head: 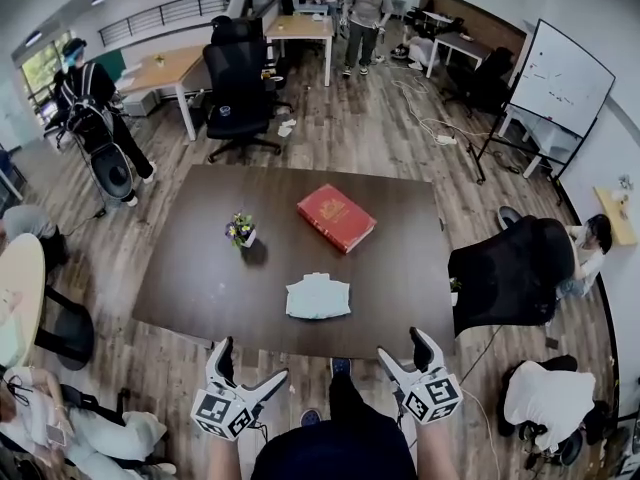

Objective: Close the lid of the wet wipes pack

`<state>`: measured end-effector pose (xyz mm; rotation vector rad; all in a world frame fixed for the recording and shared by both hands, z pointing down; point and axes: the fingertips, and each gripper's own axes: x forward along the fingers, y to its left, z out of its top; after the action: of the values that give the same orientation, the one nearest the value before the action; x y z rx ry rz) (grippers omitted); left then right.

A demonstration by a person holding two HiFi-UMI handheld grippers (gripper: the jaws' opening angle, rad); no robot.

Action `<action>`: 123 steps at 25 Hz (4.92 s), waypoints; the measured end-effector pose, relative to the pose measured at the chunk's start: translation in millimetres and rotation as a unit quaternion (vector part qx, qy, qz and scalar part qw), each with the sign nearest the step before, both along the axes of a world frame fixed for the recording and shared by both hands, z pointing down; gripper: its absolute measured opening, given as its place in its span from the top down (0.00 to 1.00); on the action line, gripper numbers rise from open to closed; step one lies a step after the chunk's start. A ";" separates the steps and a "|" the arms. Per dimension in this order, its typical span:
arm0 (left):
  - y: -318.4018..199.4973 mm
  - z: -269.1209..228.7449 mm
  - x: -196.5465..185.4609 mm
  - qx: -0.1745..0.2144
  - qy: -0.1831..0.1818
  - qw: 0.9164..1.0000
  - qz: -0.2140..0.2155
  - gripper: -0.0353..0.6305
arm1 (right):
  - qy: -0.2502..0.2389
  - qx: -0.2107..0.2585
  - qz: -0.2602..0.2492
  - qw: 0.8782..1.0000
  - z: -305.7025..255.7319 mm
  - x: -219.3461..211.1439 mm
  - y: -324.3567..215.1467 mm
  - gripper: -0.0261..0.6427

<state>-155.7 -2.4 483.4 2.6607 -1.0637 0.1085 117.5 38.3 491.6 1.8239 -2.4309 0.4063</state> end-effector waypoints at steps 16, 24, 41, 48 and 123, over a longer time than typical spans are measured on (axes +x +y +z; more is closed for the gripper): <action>-94.4 23.7 48.1 -0.022 -0.010 1.000 0.016 0.07 | 0.004 -0.023 -0.042 0.999 18.3 17.4 -93.0 0.39; -119.3 39.0 57.8 -0.033 -0.023 0.999 0.018 0.09 | 0.006 -0.048 -0.064 0.997 33.0 14.1 -123.2 0.37; -171.5 118.3 89.5 -0.094 -0.098 0.990 0.027 0.09 | 0.004 -0.112 -0.122 0.986 76.6 14.1 -176.0 0.33; -188.2 179.1 105.8 -0.135 -0.149 0.979 0.029 0.09 | 0.005 -0.127 -0.152 0.980 89.3 5.1 -192.2 0.33; -182.7 361.2 143.6 -0.258 -0.360 0.888 0.125 0.25 | -0.063 -0.342 -0.406 0.845 274.1 -97.2 -306.3 0.44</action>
<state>-12.1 -185.1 844.5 2.2470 -0.6936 1.3170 20.3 -268.0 765.6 0.4363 -2.3772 1.1097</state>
